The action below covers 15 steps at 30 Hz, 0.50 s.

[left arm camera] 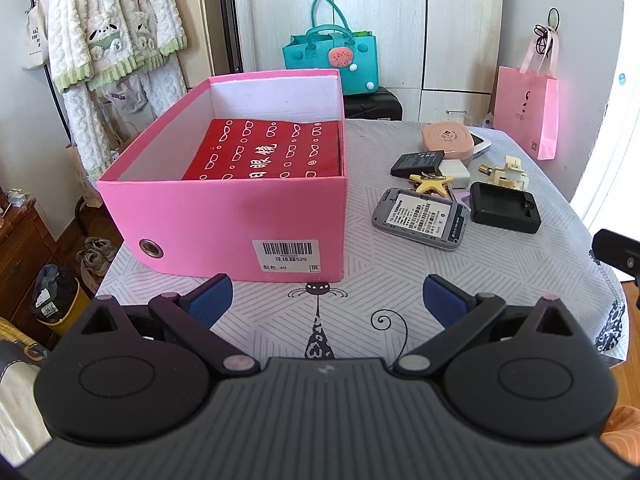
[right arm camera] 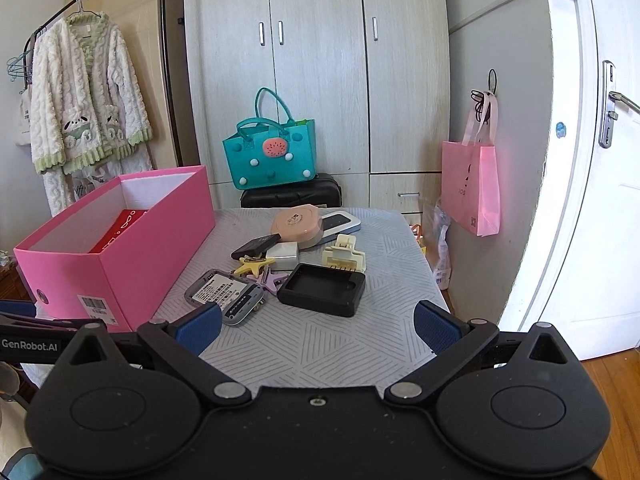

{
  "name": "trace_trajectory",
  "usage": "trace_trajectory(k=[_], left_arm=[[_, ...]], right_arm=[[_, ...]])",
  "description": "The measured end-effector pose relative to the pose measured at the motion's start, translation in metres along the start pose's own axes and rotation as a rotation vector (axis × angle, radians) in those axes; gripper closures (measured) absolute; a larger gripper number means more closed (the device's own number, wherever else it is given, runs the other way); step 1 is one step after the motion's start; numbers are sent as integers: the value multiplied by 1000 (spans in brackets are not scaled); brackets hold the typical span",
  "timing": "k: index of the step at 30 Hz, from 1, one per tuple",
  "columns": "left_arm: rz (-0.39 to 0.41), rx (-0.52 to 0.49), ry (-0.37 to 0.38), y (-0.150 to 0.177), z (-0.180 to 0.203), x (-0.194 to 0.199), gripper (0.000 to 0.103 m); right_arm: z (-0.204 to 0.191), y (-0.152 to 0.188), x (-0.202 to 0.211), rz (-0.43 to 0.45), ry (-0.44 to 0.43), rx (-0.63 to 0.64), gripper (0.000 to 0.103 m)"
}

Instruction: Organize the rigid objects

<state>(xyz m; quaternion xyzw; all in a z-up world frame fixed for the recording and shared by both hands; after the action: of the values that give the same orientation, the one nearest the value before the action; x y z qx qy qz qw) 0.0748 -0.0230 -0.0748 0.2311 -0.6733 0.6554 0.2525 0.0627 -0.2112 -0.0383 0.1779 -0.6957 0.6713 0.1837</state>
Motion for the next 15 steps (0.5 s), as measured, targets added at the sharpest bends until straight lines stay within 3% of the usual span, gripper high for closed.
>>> trace_trajectory(k=[7, 15], left_arm=[[18, 1, 0, 0, -1, 1, 0], [99, 30, 15, -3, -3, 7, 0]], right_arm=[[-2, 0, 1, 7, -2, 4, 0], [-11, -4, 9, 86, -5, 54, 0]])
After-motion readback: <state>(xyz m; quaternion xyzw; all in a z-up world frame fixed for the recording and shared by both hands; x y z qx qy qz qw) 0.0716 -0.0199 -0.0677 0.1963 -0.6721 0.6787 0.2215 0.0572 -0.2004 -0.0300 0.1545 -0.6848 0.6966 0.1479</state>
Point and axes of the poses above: each gripper's, at about its wrist camera, not at the fingertips, and x roughly against the way its jaws point, z to its right, y to its underside, the point moved 10 cm from there along -x, roughly the way its jaws point, and after that the axes turned 1 degree about y, right-handed, at the moved point
